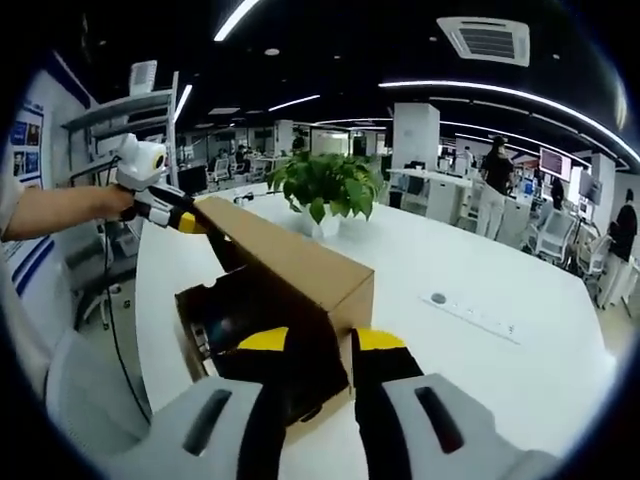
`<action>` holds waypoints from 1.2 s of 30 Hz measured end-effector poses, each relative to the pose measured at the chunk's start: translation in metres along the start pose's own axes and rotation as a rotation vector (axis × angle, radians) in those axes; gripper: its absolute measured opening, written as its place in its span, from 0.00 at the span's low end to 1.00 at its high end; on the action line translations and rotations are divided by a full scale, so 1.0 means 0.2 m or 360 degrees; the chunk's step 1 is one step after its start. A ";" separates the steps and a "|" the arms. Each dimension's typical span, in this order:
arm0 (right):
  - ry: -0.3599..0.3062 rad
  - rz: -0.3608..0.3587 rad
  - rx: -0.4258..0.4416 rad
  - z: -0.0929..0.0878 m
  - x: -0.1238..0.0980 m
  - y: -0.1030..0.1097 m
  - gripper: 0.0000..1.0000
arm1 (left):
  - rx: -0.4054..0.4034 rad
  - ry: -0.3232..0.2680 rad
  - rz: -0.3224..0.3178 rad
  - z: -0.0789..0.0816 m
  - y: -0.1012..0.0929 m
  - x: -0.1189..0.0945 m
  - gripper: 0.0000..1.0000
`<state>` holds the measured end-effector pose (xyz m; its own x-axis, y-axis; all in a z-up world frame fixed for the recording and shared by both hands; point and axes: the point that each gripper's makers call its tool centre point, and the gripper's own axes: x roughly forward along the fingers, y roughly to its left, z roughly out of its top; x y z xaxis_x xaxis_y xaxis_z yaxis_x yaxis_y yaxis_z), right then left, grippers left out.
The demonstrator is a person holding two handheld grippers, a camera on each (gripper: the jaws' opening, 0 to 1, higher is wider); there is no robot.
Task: Operate the shoe box by opening the lid, removing the specified soft item, and placing it in the target area until the item is outside and the box remains undamaged.
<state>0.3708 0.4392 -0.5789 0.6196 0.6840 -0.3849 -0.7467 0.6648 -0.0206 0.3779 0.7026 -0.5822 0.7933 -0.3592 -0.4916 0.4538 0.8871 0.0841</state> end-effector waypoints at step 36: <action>0.0153 -0.0138 -0.0223 -0.34 0.14 -0.16 0.11 | 0.0031 -0.0012 0.0049 0.09 0.11 0.12 0.10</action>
<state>0.3965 0.4171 -0.6512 0.6623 0.5895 -0.4624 -0.7219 0.6672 -0.1835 0.4139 0.7094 -0.5763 0.8101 -0.3342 -0.4818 0.4369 0.8920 0.1158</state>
